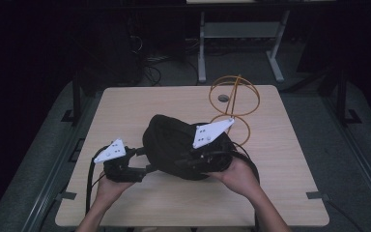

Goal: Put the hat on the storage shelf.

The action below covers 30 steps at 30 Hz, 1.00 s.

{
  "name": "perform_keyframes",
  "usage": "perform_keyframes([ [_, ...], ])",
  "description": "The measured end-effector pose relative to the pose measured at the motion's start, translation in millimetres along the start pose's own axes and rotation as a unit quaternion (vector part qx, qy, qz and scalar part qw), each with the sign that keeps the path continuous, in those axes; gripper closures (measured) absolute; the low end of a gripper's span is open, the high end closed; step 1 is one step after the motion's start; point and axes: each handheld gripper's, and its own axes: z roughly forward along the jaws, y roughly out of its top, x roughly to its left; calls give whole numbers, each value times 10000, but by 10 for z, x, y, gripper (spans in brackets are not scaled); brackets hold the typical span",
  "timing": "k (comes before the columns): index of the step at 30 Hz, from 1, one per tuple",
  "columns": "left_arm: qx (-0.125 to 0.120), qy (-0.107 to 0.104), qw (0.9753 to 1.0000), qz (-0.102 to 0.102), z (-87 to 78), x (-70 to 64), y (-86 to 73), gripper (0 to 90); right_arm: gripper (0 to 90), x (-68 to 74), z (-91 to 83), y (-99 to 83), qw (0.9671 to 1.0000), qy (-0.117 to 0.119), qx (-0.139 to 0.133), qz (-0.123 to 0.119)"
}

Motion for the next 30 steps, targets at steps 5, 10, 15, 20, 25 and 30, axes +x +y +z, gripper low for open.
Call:
perform_keyframes([
  [5, -139, 16, 9998, 165, 91, -26, 65, 402, 768, 11, -54, 32, 10000, 27, -76, -38],
  [10, -249, -188, 9995, 29, 149, -4, 129, 539, 770, -30, -102, 25, 9998, 64, -197, 40],
  [15, -309, -267, 9991, 79, 199, -15, 178, 713, 770, -48, -113, 18, 9996, 94, -245, 58],
  [20, -316, -296, 9990, 150, 177, -22, 244, 829, 769, -58, -164, -8, 9994, 95, -317, 128],
  [25, -250, -294, 9989, 258, 141, -29, 335, 870, 769, -109, -239, -76, 9981, 160, -521, 301],
  [30, -201, -251, 9991, 291, 130, -41, 410, 877, 769, -125, -271, -104, 9974, 155, -601, 361],
])
